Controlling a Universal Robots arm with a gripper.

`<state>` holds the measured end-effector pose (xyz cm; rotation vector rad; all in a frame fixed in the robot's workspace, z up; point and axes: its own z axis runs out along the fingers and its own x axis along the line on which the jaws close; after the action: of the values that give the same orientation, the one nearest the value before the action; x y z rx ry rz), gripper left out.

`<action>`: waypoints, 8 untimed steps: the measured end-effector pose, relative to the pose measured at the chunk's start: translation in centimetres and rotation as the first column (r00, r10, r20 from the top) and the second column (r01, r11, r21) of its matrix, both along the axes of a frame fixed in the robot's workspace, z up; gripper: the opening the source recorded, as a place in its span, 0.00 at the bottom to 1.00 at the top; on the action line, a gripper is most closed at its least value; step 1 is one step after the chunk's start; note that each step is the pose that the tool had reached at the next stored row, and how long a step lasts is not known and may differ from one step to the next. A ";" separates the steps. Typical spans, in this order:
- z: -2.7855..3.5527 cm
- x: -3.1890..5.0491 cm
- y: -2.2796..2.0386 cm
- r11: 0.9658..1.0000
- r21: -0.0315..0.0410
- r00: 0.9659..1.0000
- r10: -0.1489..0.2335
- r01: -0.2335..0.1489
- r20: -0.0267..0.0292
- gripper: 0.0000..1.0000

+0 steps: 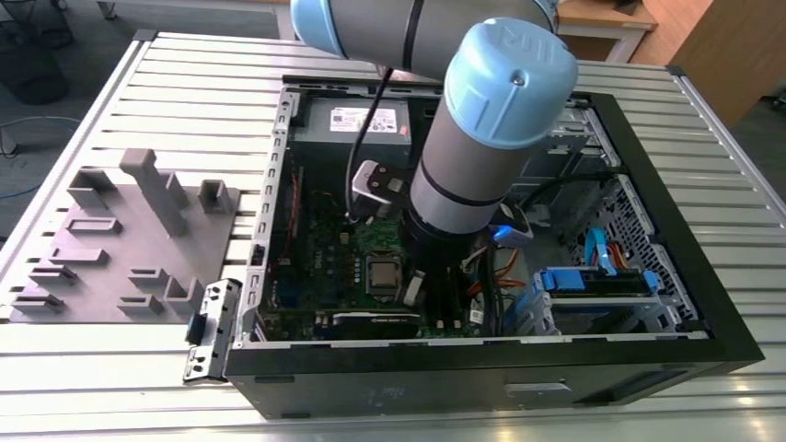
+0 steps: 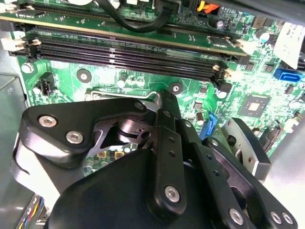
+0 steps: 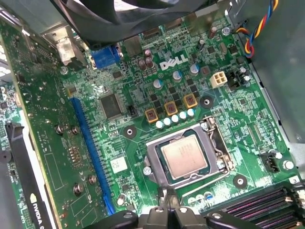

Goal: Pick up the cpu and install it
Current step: 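Install the first cpu locking lever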

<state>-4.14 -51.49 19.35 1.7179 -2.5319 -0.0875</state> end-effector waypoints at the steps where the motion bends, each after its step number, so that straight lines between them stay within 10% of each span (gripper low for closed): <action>1: 0.00 -0.07 0.03 1.000 0.000 1.000 0.000 0.000 0.000 0.11; 8: 0.01 -0.76 0.42 1.000 0.000 1.000 0.000 0.000 0.004 0.11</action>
<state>-4.90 -51.08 19.36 1.7197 -2.5342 -0.0845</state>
